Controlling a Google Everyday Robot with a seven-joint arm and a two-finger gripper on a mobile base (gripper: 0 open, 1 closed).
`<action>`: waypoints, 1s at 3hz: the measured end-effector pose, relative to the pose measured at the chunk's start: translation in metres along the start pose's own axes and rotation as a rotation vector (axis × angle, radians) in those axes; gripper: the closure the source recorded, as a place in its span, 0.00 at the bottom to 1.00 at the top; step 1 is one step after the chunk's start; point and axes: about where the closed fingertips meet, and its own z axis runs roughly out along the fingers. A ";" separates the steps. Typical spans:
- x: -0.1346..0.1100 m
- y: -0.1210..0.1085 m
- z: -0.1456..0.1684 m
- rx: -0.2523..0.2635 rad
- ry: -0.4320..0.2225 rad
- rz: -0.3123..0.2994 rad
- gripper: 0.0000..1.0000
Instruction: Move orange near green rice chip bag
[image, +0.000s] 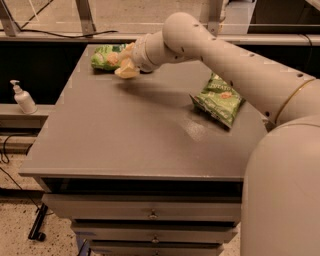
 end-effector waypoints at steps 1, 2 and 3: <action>0.004 0.001 0.006 -0.008 0.003 0.008 0.82; 0.003 -0.001 0.008 -0.014 0.002 0.004 0.59; 0.004 -0.002 0.008 -0.017 0.005 0.004 0.35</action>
Offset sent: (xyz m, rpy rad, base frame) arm 0.0095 -0.0001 -0.0015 -0.0063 0.0082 0.0042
